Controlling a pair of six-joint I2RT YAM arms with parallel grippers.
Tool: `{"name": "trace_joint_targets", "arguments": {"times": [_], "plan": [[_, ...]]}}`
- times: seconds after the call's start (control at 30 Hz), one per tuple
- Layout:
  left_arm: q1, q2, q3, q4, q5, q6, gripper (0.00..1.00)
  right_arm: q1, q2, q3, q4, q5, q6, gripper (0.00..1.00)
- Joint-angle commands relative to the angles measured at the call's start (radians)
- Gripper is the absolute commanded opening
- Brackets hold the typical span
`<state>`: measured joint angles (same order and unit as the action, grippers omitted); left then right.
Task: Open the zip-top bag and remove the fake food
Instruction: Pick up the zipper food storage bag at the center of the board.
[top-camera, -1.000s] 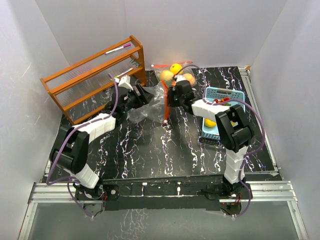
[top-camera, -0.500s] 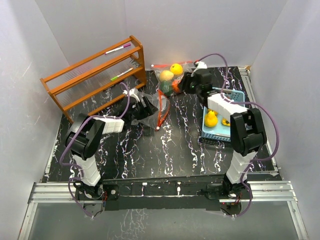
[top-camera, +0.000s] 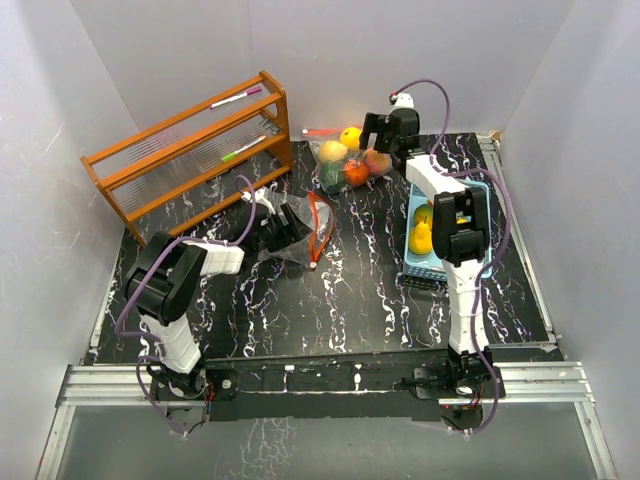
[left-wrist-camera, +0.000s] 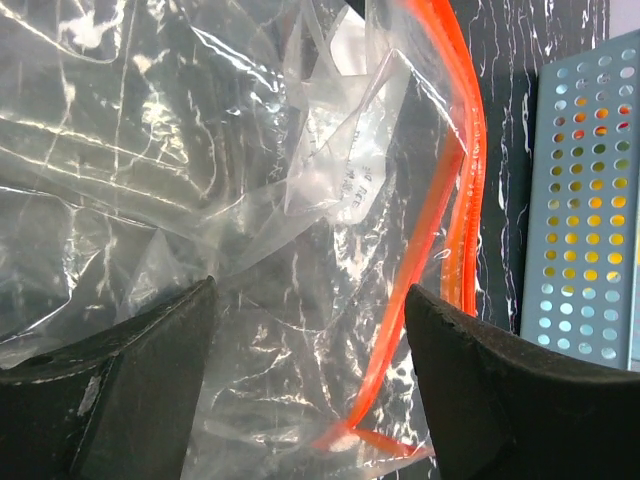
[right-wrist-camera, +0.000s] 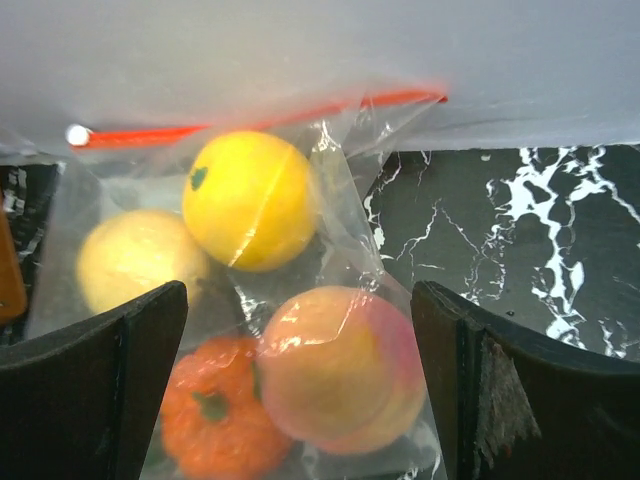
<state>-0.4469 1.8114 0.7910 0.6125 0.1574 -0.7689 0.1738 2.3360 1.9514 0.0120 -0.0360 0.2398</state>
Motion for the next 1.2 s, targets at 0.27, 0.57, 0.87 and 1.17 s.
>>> {"name": "trace_joint_targets", "arguments": {"times": [0.27,0.57,0.87,1.17], "plan": [[0.008,-0.162,-0.063,-0.063,-0.003,0.036,0.75,0.023,-0.025,-0.1,0.038,-0.043,-0.05,0.51],[0.008,-0.128,-0.031,0.009,0.078,0.016,0.75,0.118,-0.361,-0.574,0.239,0.021,-0.014,0.08],[0.014,-0.173,-0.006,-0.075,0.009,0.032,0.77,0.31,-0.675,-0.863,0.26,0.154,-0.036,0.07],[0.065,-0.038,0.015,-0.042,0.016,0.009,0.77,0.366,-0.967,-1.085,0.254,0.209,0.039,0.07]]}}
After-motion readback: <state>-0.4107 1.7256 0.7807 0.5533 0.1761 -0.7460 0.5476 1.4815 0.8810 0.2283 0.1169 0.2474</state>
